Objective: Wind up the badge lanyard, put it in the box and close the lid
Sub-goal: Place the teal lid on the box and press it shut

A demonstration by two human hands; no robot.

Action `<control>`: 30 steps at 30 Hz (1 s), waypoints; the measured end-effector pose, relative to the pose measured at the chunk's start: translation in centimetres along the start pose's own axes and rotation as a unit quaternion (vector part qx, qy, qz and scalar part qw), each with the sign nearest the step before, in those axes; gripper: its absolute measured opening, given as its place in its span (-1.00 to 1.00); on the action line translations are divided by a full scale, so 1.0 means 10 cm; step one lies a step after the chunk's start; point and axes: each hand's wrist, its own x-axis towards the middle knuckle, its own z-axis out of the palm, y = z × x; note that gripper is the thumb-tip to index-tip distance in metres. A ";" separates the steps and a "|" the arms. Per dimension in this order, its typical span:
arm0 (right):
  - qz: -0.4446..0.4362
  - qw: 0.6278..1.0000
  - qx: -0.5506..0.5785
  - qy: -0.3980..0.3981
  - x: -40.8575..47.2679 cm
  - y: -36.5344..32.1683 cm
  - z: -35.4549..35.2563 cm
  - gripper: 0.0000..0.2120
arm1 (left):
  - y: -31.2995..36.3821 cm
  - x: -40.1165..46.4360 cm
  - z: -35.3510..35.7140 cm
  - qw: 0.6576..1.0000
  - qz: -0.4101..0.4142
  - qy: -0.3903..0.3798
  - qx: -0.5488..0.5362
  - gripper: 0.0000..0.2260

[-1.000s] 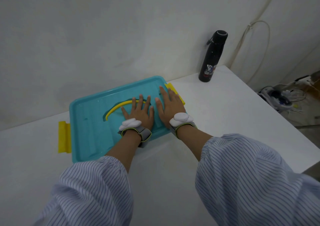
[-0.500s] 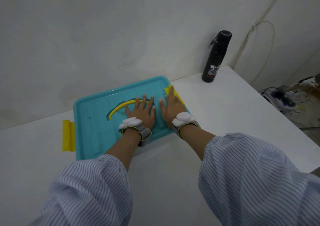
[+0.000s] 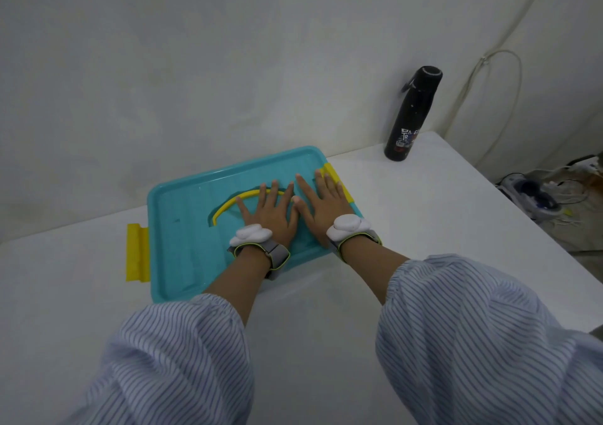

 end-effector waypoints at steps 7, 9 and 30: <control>0.000 0.998 -0.052 -0.028 0.02 -0.04 -0.01 -0.45 | -0.27 -0.10 -0.10 1.000 -0.016 0.010 0.023 -0.55; 0.004 0.997 -0.065 -0.030 0.02 -0.05 -0.02 -0.45 | -0.34 -0.12 -0.12 0.999 -0.021 0.010 0.028 -0.55; -0.074 0.996 -0.034 -0.035 0.13 -0.97 0.16 -0.46 | -0.99 -0.49 -0.42 0.989 -0.121 0.044 0.069 -0.54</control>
